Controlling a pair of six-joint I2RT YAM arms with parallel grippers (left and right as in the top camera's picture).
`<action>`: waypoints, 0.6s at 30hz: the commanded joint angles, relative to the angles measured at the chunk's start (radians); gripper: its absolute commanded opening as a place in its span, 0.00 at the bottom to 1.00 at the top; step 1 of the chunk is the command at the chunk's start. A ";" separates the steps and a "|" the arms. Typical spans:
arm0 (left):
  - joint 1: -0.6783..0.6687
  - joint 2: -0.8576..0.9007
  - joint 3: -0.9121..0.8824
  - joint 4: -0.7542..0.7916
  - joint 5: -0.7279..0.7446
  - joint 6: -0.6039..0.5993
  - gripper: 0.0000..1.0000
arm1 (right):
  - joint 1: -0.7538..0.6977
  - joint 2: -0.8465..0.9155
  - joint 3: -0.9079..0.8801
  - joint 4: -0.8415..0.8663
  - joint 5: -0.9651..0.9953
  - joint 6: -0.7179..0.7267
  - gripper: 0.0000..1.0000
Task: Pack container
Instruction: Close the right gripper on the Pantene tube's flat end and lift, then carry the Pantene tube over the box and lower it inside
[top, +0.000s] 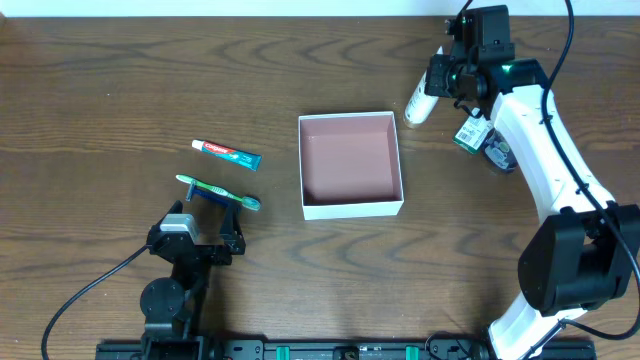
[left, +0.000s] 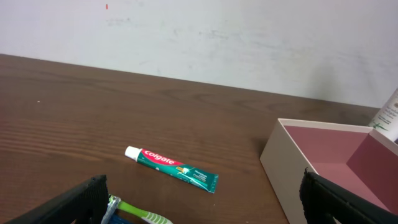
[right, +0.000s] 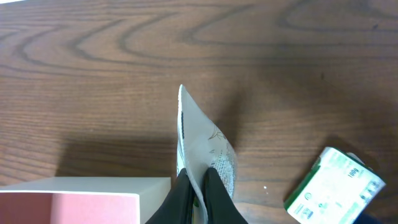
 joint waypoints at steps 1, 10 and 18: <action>0.005 -0.005 -0.016 -0.036 0.012 -0.002 0.98 | 0.010 -0.047 0.025 -0.044 0.032 -0.016 0.02; 0.005 -0.005 -0.016 -0.036 0.012 -0.002 0.98 | 0.027 -0.238 0.206 -0.285 0.045 -0.023 0.01; 0.005 -0.005 -0.016 -0.036 0.012 -0.002 0.98 | 0.174 -0.332 0.228 -0.370 0.045 -0.019 0.01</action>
